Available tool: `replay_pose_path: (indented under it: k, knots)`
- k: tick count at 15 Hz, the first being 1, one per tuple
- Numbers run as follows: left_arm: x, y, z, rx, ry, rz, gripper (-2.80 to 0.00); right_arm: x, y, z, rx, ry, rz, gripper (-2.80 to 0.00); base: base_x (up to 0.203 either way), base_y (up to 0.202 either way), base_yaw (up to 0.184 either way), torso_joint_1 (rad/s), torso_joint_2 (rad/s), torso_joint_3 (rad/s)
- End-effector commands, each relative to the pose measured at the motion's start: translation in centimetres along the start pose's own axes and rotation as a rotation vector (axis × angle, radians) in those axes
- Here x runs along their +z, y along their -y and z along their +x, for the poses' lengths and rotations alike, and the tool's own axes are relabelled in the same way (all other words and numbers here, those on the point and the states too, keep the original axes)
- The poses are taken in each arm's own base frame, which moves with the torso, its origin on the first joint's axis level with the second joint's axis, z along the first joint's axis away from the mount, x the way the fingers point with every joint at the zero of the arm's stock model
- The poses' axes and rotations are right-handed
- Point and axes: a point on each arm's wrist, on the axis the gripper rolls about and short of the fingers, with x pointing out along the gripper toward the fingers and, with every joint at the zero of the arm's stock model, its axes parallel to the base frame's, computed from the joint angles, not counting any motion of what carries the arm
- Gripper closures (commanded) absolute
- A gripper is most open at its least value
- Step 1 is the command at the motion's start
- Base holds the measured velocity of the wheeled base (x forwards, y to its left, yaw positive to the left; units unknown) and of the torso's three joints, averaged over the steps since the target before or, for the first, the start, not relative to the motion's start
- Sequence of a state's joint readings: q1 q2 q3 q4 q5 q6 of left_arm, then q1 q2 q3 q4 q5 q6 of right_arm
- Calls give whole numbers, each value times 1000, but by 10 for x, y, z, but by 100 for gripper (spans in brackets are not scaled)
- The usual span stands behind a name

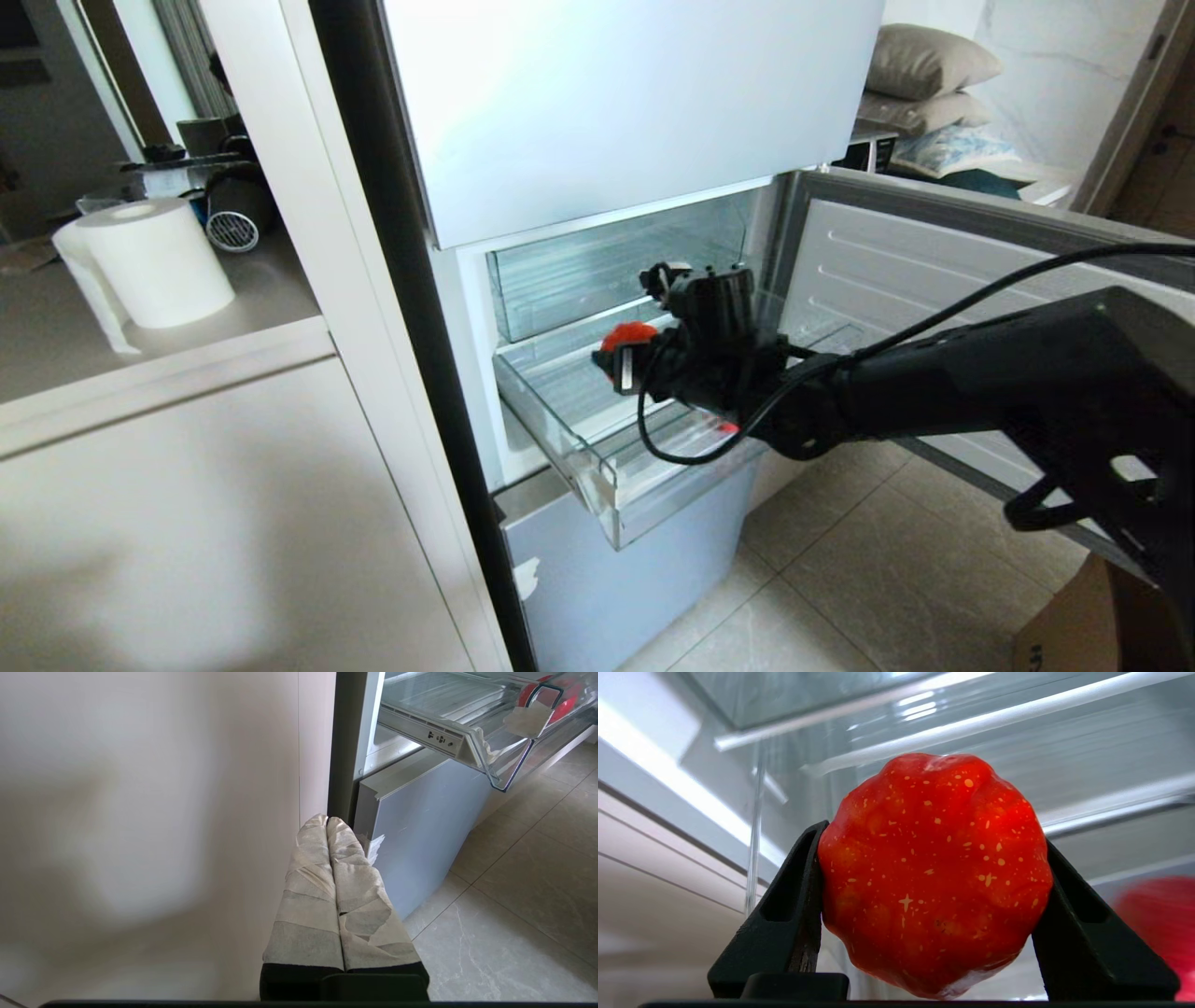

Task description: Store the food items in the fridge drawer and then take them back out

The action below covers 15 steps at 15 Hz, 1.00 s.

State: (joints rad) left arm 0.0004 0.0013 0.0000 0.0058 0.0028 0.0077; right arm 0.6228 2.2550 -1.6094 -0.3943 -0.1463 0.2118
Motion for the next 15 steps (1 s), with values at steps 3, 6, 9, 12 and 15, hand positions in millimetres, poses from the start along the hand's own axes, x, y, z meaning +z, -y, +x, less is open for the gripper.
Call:
replay_pose_path:
  k: [3, 6, 9, 12, 15]
  knots:
    - [0, 0, 0, 1, -1, 0, 0, -42, 0, 35, -11, -64, -16, 0, 0, 0, 0, 0, 0, 0]
    - [0, 0, 0, 1, -1, 0, 0, -49, 1, 39, -14, -76, -16, 0, 0, 0, 0, 0, 0, 0]
    - [0, 0, 0, 1, -1, 0, 0, -43, 0, 40, -15, -57, -9, -280, 0, 0, 0, 0, 0, 0]
    - [0, 0, 0, 1, -1, 0, 0, -24, -3, 37, -37, 2, -3, -280, 0, 0, 0, 0, 0, 0]
    - [0, 0, 0, 1, -1, 0, 0, -9, -4, 28, -45, 24, 5, -280, 0, 0, 0, 0, 0, 0]
